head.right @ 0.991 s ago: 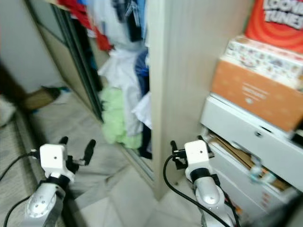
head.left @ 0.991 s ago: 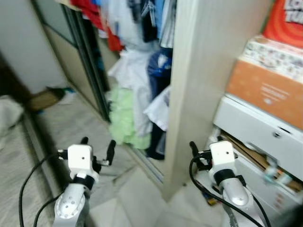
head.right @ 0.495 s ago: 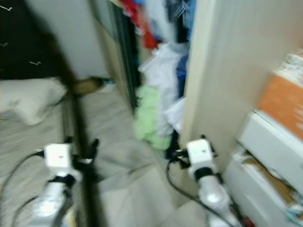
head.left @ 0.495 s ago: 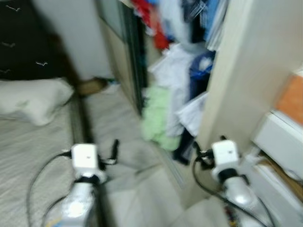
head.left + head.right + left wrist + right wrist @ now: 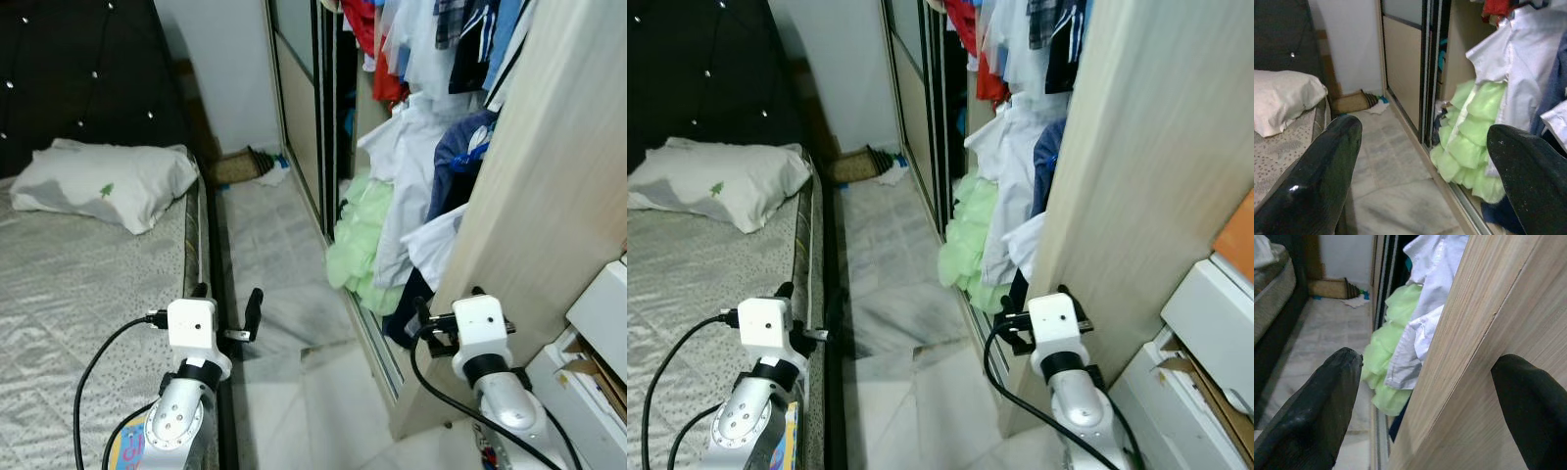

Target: Clean up the room

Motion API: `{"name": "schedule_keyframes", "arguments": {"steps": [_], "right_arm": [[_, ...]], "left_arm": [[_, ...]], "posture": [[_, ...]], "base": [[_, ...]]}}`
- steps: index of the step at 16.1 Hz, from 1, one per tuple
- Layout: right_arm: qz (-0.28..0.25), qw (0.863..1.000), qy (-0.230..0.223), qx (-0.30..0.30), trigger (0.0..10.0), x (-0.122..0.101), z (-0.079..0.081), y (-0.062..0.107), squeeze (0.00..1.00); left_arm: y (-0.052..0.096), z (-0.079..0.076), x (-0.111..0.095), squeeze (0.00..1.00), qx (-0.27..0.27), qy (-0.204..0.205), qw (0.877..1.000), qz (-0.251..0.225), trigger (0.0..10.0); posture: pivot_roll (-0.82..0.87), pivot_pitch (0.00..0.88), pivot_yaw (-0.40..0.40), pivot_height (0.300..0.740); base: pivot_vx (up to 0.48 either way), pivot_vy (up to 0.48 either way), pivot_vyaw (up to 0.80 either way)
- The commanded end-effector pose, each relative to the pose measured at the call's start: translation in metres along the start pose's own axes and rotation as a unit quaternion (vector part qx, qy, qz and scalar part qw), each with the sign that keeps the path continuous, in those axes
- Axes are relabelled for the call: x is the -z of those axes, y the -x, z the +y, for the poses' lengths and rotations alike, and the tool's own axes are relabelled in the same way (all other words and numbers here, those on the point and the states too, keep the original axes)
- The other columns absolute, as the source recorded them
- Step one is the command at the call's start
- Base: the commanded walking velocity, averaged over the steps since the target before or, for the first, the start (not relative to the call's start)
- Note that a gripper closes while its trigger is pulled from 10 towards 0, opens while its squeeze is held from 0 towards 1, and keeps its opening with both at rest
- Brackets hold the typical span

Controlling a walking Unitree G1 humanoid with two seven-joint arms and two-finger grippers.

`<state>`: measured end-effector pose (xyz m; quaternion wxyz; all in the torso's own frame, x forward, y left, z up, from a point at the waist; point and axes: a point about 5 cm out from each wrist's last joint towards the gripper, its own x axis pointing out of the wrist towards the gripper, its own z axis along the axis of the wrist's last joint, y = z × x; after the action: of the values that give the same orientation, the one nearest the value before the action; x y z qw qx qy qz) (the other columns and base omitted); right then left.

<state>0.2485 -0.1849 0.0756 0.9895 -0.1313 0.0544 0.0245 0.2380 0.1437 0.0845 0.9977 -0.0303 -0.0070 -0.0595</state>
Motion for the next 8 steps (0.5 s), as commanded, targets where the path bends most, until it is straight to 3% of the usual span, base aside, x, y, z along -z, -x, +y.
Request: {"name": "schedule_keyframes", "arguments": {"steps": [1, 3, 6, 8], "right_arm": [[-0.015, 1.0, -0.004, -0.022, 10.0, -0.009, 0.01, -0.005, 0.0], [-0.017, 1.0, 0.006, -0.011, 10.0, -0.009, 0.007, -0.003, 0.0], [-0.006, 0.999, 0.009, 0.036, 10.0, -0.005, -0.014, 0.007, 0.0], [0.0, 0.999, 0.01, 0.041, 10.0, -0.002, -0.018, 0.014, 0.0]], "left_arm": [[0.002, 0.005, 0.001, 0.0, -0.007, -0.009, 1.0, 0.005, 10.0], [0.001, 0.005, 0.002, 0.0, -0.006, -0.008, 1.0, 0.005, 10.0], [0.001, 0.004, 0.002, 0.0, -0.007, -0.01, 1.0, 0.004, 10.0], [0.001, 0.004, 0.003, 0.0, -0.005, -0.014, 1.0, 0.006, 10.0]], "posture": [[0.02, 0.041, 0.031, 0.74], [0.02, 0.041, 0.031, 0.74], [0.01, 0.043, 0.028, 0.74], [0.0, 0.046, 0.03, 0.74]], "base": [[0.0, 0.0, 0.8], [0.0, 0.0, 0.68], [0.0, 0.0, 0.0], [0.0, 0.0, 0.0]]}}
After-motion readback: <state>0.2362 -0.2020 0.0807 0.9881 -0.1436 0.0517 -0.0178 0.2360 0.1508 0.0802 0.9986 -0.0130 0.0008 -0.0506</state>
